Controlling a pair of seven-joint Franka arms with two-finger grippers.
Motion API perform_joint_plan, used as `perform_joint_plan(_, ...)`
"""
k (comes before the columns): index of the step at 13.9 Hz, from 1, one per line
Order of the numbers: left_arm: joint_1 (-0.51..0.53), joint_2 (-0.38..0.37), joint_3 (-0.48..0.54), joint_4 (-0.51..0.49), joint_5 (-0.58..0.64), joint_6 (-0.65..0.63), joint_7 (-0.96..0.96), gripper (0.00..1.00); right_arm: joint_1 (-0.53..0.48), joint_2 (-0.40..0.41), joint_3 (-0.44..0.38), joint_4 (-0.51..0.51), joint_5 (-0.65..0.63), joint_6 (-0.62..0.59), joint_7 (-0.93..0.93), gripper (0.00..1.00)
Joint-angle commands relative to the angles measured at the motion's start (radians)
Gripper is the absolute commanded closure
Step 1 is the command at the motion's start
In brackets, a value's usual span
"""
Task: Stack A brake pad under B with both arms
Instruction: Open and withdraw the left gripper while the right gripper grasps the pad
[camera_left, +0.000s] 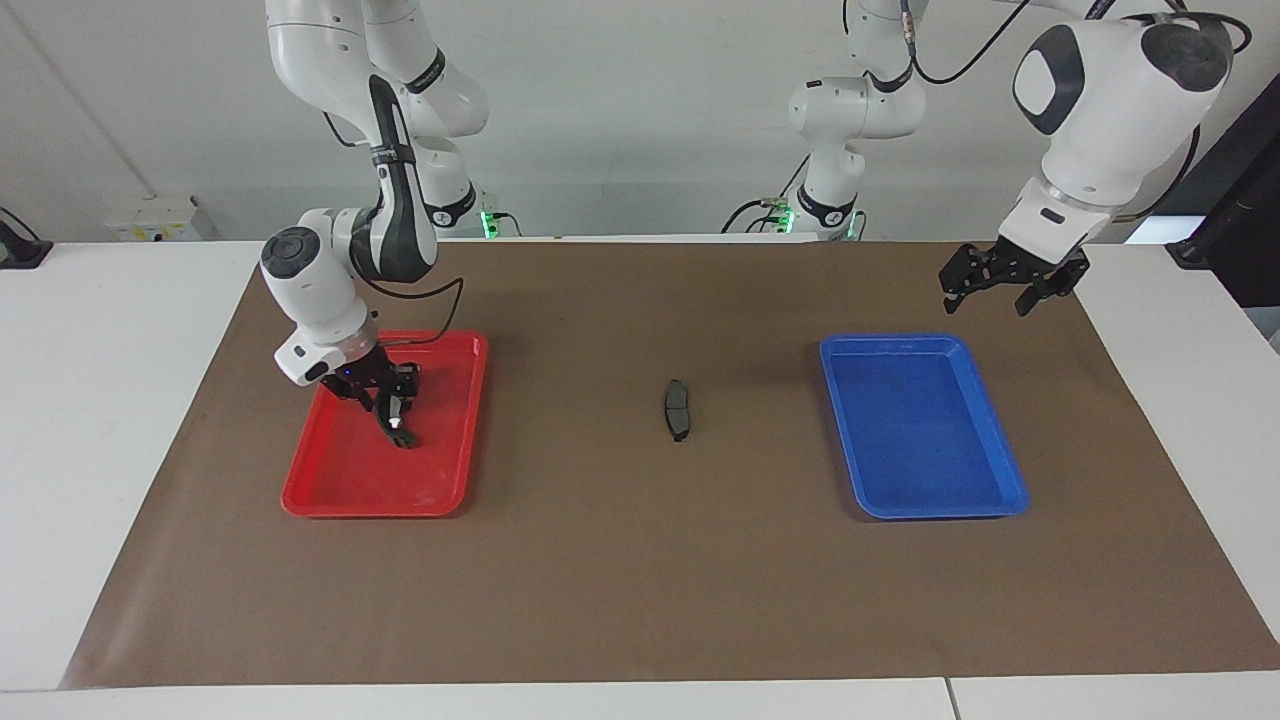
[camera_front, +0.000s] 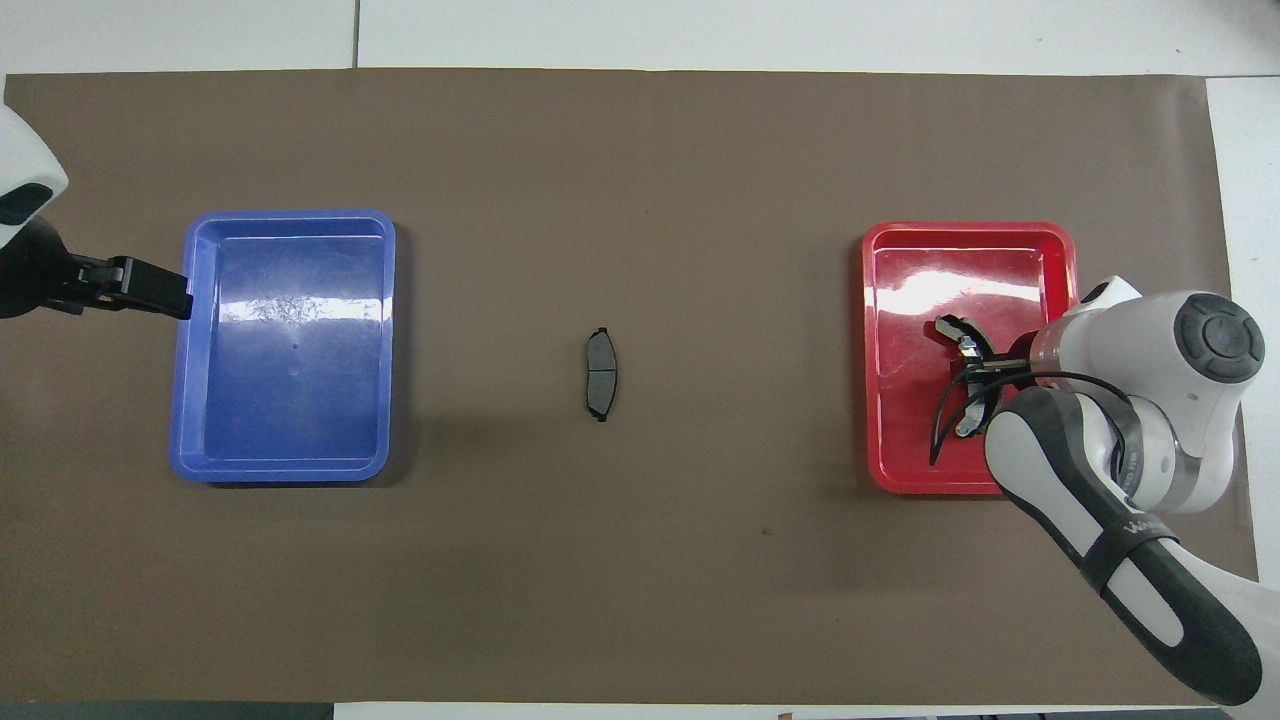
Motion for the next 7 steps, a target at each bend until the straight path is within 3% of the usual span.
perform_joint_plan(1,0.034,0.027,-0.007,0.071,-0.012,-0.09,0.038,0.0,-0.001,-0.012,0.006,-0.007,0.025,-0.014,-0.03,0.42)
perform_joint_plan(5,0.046,-0.01,-0.005,-0.01,-0.012,-0.087,0.044,0.0,0.006,-0.013,0.006,-0.006,0.023,-0.026,-0.04,0.42)
perform_joint_plan(6,0.048,-0.024,-0.005,-0.03,-0.012,-0.075,0.043,0.0,0.006,-0.013,0.006,-0.006,0.025,-0.028,-0.043,0.53)
perform_joint_plan(7,0.049,-0.028,-0.005,-0.044,-0.012,-0.049,0.043,0.0,0.008,-0.013,0.006,-0.006,0.025,-0.028,-0.043,0.77)
